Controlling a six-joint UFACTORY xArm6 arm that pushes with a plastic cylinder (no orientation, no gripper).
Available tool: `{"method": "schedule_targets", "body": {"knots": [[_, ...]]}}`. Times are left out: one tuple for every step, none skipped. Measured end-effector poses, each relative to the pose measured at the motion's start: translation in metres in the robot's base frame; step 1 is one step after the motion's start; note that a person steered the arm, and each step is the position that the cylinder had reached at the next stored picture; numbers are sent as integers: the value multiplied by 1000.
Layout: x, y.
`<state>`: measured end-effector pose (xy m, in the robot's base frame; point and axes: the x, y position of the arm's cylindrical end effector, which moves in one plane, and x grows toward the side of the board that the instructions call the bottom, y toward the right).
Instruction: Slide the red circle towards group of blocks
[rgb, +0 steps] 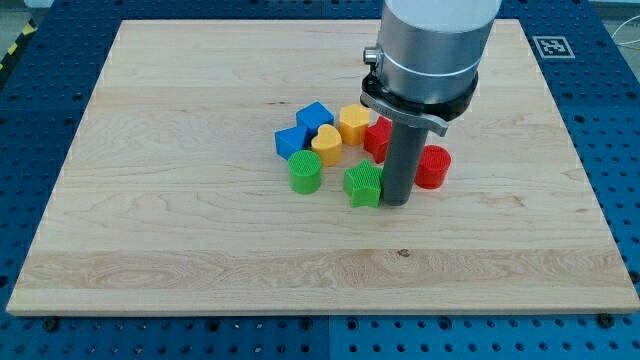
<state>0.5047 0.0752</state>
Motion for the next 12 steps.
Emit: {"method": "schedule_targets", "body": {"knots": [[-7,-5],[-9,-5],[-9,16],[-9,53],[-1,82],[-4,112],[-21,122],[-34,110],[-43,90],[-44,70],[-44,58],[-44,42]]}}
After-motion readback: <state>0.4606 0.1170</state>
